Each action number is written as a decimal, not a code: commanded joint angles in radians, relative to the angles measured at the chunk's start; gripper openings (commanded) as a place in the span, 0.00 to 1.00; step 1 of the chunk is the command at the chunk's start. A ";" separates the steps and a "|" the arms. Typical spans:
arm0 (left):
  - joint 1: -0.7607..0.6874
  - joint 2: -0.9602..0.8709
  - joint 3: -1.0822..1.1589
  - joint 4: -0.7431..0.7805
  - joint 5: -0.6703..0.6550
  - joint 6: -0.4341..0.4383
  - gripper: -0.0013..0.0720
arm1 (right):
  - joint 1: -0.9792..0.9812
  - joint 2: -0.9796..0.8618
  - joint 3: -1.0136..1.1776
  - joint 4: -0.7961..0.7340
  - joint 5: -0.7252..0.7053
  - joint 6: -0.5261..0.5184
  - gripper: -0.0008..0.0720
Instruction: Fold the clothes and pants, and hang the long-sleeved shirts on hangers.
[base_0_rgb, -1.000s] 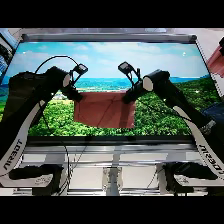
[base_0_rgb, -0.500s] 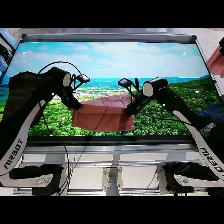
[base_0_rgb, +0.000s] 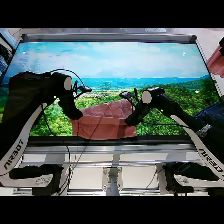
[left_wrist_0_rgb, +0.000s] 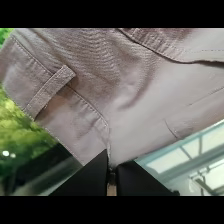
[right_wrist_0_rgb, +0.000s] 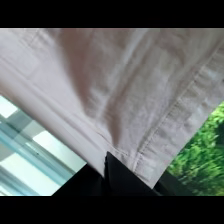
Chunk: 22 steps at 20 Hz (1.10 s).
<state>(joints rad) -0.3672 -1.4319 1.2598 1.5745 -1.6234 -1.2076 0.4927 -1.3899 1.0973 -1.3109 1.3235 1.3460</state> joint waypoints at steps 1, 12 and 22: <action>-0.001 0.000 -0.039 -0.017 -0.064 0.001 0.29 | 0.000 0.000 -0.006 0.067 0.045 0.006 0.05; 0.023 0.112 -0.039 -0.068 -0.108 0.011 0.37 | -0.002 0.032 0.011 0.119 0.282 -0.024 0.62; 0.458 0.502 -0.233 -0.144 0.111 -0.060 0.91 | -0.444 0.382 -0.007 0.092 0.120 -0.098 0.96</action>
<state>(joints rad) -0.0322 -1.0523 1.1240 1.4696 -1.5887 -1.2556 0.2161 -1.0706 1.1099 -1.2282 1.4708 1.2716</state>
